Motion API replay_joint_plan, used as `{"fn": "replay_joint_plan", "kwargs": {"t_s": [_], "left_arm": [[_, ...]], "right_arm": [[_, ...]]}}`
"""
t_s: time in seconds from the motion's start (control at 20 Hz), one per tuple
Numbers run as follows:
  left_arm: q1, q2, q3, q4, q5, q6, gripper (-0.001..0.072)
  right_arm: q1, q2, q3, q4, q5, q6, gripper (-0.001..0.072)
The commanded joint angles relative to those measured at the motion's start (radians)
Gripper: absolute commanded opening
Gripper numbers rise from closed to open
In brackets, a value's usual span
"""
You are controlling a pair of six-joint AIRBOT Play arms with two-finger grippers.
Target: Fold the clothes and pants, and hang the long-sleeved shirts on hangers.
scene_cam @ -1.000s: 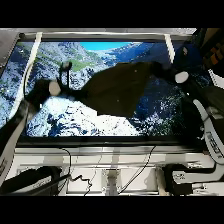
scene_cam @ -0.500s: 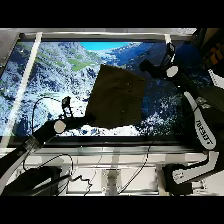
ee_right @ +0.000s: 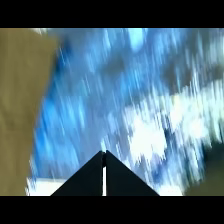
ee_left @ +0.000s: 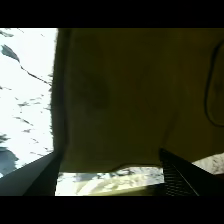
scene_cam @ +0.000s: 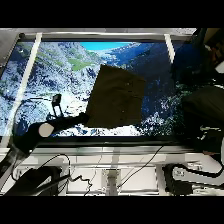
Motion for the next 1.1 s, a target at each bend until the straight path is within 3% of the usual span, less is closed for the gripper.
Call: {"fn": "replay_joint_plan", "kwargs": {"t_s": [0.0,0.15,0.2,0.25,0.3,0.55,0.9,1.0,1.05], "left_arm": [[0.130,0.082,0.009,0.136,-0.120,0.018,0.0670],[0.206,0.064,0.009,0.129,-0.209,0.018,0.0644],[0.214,0.050,0.009,0.118,-0.245,0.019,0.0644],[0.216,0.037,0.009,0.109,-0.268,0.019,0.0647],[0.215,0.024,0.009,0.101,-0.284,0.019,0.0652],[0.215,0.005,0.009,0.087,-0.286,0.018,0.0651],[0.215,0.005,0.009,0.018,-0.285,0.034,0.0652],[0.215,-0.011,0.009,-0.041,-0.282,0.083,0.0652],[0.215,-0.029,0.009,-0.067,-0.280,0.103,0.0652]], "right_arm": [[-0.105,0.042,-0.071,0.047,0.324,-0.086,0.0050],[-0.101,0.047,-0.270,0.248,0.343,-0.129,0.0063],[-0.090,0.047,-0.349,0.311,0.317,-0.129,0.0202],[-0.071,0.047,-0.438,0.369,0.283,-0.129,0.0474],[-0.050,0.047,-0.510,0.399,0.238,-0.129,0.0578],[0.088,0.047,-0.745,0.443,-0.041,-0.123,0.0552],[0.253,0.018,-0.784,0.599,-0.317,-0.045,0.0549],[0.258,0.005,-0.784,0.658,-0.346,-0.046,0.0466],[0.258,-0.005,-0.784,0.666,-0.350,-0.045,0.0465]]}}
